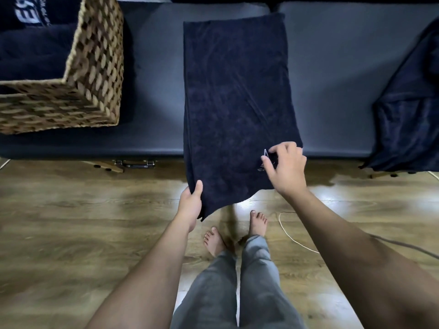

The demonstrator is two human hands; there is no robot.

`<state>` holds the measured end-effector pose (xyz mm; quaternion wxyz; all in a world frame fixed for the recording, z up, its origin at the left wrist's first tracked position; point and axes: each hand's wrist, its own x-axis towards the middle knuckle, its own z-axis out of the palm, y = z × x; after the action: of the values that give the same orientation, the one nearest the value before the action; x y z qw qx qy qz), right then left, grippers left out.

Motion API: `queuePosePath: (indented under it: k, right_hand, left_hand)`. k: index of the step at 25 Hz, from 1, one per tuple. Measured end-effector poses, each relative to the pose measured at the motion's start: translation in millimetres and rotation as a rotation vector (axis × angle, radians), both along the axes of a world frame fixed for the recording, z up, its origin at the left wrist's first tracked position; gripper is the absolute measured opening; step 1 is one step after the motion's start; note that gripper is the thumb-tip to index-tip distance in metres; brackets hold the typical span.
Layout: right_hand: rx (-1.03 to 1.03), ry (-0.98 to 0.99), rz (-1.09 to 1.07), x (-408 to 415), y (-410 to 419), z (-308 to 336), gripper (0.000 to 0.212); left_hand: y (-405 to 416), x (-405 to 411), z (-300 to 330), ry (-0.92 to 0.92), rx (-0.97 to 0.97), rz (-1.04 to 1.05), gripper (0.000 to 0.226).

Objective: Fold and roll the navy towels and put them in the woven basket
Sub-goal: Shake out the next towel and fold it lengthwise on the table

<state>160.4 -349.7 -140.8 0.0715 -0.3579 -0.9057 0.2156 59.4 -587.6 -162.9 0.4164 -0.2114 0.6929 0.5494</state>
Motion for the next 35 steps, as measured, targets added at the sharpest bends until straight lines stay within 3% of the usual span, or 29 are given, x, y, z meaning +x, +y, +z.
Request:
queuePosePath:
  k: [3, 7, 11, 14, 16, 21, 24, 26, 32, 35]
  right_hand:
    - [-0.213, 0.1, -0.304, 32, 6, -14, 0.035]
    - [-0.813, 0.252, -0.57, 56, 3, -23, 0.06]
    - [-1.142, 0.23, -0.556, 57, -5, -22, 0.03]
    - [-1.189, 0.168, -0.507, 66, -5, -30, 0.02]
    - [-1.179, 0.202, -0.53, 79, -6, -40, 0.022]
    - [-1.204, 0.272, -0.558, 109, -9, -38, 0.026]
    - [-1.262, 0.267, -0.522, 119, -7, -26, 0.02]
    - [-1.315, 0.265, -0.501, 125, -7, -16, 0.017]
    - [-1.424, 0.482, -0.521, 139, 4, 23, 0.041]
    - [-1.393, 0.461, -0.461, 143, 6, 37, 0.023]
  left_hand:
    - [1, 3, 4, -0.003, 0.032, 0.049, 0.031]
    - [5, 11, 15, -0.077, 0.076, 0.094, 0.046]
    - [-1, 21, 23, -0.15, 0.15, 0.011, 0.052]
    - [-1, 33, 28, -0.173, 0.21, -0.033, 0.033]
    - [-1, 36, 23, -0.082, 0.164, -0.045, 0.024]
    - [-11, 47, 25, 0.119, -0.006, -0.003, 0.033]
    - [-18, 57, 32, 0.115, 0.078, -0.007, 0.025]
    - [-25, 65, 32, 0.074, 0.147, 0.01, 0.033]
    - [-35, 77, 58, 0.136, 0.212, 0.177, 0.06]
    - [-38, 69, 70, 0.066, 0.204, 0.164, 0.042]
